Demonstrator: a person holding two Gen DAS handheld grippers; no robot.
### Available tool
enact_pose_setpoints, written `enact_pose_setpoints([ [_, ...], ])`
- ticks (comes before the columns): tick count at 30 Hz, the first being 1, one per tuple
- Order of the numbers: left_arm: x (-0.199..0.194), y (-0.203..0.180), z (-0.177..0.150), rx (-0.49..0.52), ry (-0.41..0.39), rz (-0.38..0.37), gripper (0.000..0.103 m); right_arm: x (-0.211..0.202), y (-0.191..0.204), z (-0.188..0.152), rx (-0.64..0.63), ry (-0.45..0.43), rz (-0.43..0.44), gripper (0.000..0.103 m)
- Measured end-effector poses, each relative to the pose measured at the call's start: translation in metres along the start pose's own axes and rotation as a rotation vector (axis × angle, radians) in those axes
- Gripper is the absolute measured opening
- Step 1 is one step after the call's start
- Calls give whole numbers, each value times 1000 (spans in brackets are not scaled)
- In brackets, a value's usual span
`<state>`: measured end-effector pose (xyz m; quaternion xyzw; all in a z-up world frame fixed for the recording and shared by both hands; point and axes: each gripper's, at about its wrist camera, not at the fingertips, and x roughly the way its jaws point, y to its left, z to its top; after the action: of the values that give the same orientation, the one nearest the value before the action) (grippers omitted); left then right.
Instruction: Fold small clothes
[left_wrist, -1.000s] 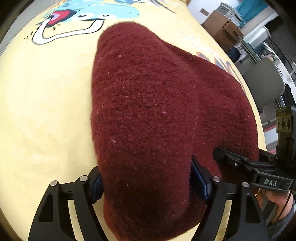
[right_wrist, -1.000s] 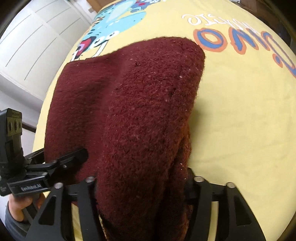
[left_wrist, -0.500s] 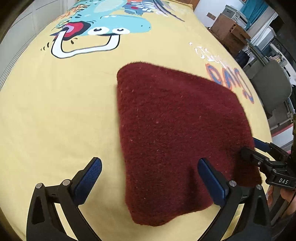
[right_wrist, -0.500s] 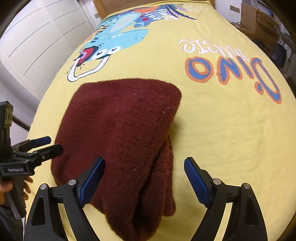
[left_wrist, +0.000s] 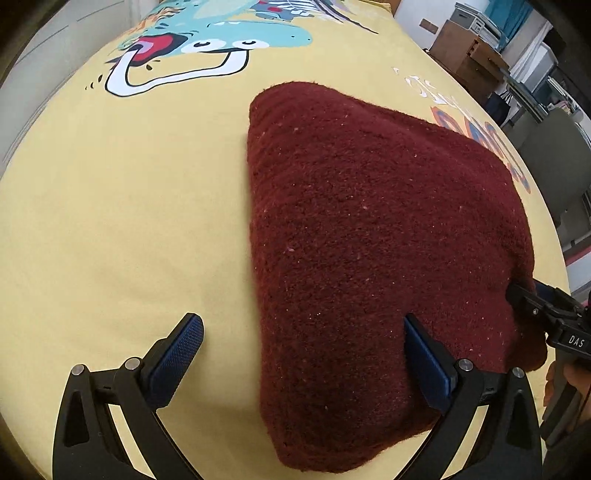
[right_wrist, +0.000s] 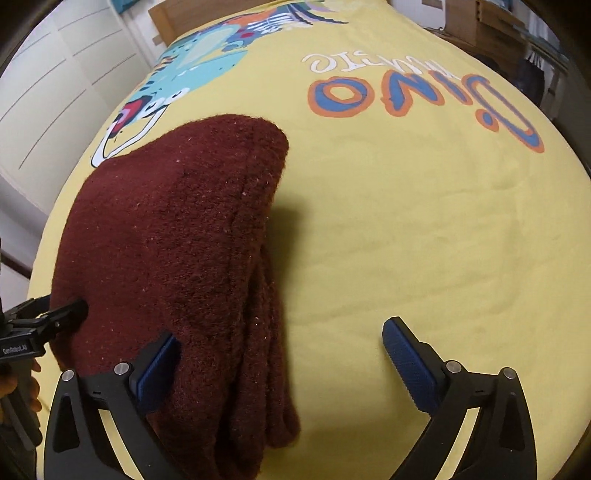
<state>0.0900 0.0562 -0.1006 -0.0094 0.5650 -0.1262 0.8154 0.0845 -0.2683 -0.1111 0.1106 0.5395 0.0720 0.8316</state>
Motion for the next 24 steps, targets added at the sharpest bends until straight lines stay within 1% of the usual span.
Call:
enact_pose_setpoints([
  [5, -21, -2, 0, -19, 3, -1, 102, -13, 10, 2, -13, -14, -22, 101],
  [9, -52, -14, -1, 16, -47, 11, 102, -42, 24, 4, -43, -62, -36, 101],
  [14, -102, -24, -11, 32, -126, 86, 102, -101, 40, 0, -74, -146, -54, 101],
  [19, -148, -34, -23, 32, -185, 109, 102, -164, 51, -8, -94, -252, -92, 101],
  [22, -173, -44, -29, 51, -228, 154, 102, -199, 54, -15, -99, -300, -116, 101],
  [24, -185, -47, -35, 55, -239, 171, 102, -214, 55, -21, -102, -319, -136, 102],
])
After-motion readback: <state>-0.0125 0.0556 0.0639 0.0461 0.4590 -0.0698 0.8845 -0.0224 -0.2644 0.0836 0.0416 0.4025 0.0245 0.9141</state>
